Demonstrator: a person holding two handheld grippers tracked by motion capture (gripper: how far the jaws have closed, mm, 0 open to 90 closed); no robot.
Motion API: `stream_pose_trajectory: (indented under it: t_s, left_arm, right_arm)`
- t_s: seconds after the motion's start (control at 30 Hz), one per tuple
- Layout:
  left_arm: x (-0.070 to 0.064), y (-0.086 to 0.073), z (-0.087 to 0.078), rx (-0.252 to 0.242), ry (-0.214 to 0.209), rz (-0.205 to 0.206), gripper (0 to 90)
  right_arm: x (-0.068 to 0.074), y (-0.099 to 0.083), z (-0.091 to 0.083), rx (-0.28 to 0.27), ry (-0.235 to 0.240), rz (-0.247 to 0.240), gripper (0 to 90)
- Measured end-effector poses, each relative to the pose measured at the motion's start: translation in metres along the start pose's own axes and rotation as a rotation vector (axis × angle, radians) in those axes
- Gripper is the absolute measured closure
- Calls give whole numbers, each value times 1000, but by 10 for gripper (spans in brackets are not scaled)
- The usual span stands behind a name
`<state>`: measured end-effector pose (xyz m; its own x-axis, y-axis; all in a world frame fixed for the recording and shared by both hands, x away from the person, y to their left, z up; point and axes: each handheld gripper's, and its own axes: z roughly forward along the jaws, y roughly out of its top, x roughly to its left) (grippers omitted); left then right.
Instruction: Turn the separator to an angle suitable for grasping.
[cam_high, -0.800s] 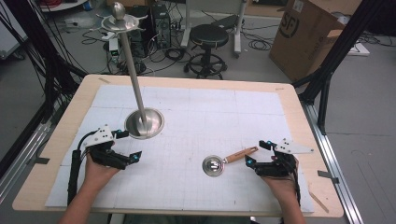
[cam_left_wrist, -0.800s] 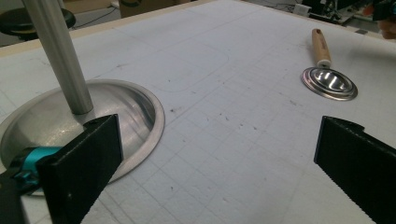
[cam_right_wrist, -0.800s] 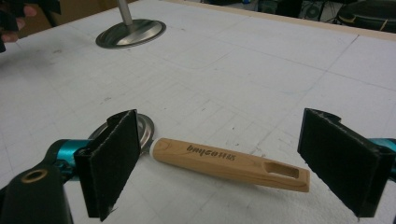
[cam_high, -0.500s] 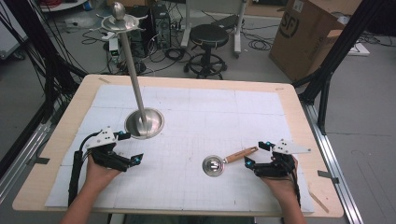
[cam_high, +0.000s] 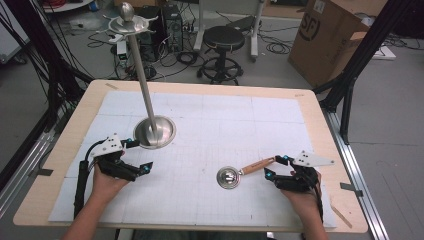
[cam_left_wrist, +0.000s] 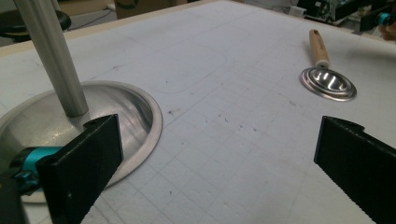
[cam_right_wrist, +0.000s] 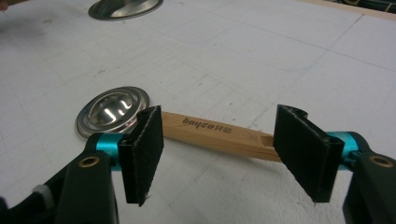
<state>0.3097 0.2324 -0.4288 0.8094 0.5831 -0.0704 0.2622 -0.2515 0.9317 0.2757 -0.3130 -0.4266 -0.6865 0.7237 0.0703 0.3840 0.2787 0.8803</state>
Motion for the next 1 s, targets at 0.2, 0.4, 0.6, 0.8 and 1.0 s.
stream_pose_trajectory:
  t_s: [0.2, 0.4, 0.6, 0.8, 1.0]
  left_arm:
    - [-5, -2, -1, 36, -6, 22, 18]
    - [-6, -1, -3, 23, -14, 20, 18]
    - [-6, 0, -6, 15, -20, 27, 18]
    - [-5, 1, -6, -5, -42, 24, 19]
    - [-6, 1, -7, -4, -47, 28, 19]
  right_arm:
    - [7, 9, 11, 31, 16, -59, 347]
    - [7, 18, 13, 34, 17, -83, 380]
    - [-1, 28, 14, 76, 13, -44, 550]
    - [-10, 37, 20, 137, -70, -18, 772]
    - [-20, 31, 21, 205, -246, -18, 894]
